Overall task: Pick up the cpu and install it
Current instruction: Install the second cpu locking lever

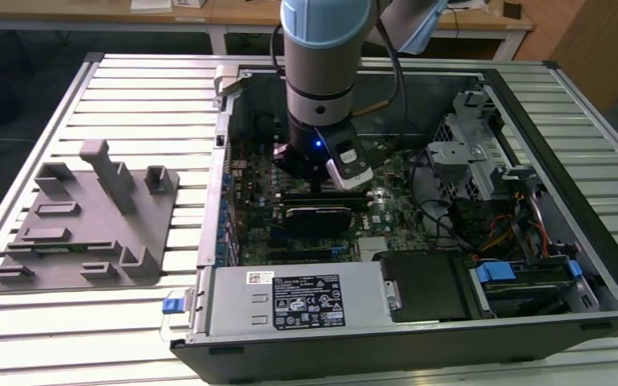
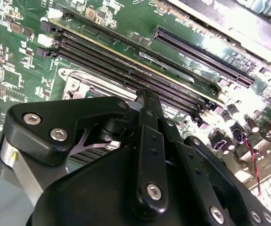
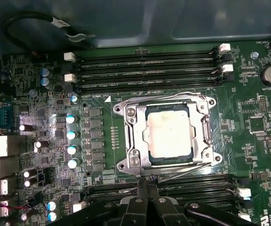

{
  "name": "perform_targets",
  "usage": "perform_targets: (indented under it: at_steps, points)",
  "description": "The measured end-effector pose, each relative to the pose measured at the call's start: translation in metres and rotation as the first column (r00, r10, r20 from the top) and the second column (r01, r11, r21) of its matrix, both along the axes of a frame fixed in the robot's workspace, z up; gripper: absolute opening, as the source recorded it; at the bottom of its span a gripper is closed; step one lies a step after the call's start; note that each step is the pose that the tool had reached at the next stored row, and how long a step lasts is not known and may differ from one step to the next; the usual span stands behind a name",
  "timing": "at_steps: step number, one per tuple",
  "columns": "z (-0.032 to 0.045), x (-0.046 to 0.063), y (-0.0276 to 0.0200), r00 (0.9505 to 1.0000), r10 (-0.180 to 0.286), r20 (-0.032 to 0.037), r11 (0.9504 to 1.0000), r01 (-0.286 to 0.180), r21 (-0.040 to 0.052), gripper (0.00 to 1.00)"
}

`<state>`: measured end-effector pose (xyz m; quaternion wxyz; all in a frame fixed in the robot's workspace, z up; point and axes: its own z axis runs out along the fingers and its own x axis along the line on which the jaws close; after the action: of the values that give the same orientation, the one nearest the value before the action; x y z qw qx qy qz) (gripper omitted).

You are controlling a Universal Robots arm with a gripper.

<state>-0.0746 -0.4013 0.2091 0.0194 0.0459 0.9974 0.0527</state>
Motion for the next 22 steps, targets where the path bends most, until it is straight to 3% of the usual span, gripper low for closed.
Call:
perform_targets:
  at_steps: [4,9,17,22]
  points:
    - [-0.0027,-0.002,-0.001,1.0,0.003,-0.0001,1.0,-0.003,0.0055,0.11]
    - [-0.0048,-0.005,-0.0021,1.0,0.004,0.0,0.9996,-0.004,0.0269,0.11]
    - [-0.0079,-0.012,-0.0034,1.0,0.005,0.0001,0.9986,-0.005,0.0534,0.11]
    - [-0.0113,-0.014,-0.0034,1.0,0.006,0.0001,0.998,-0.006,0.0628,0.11]
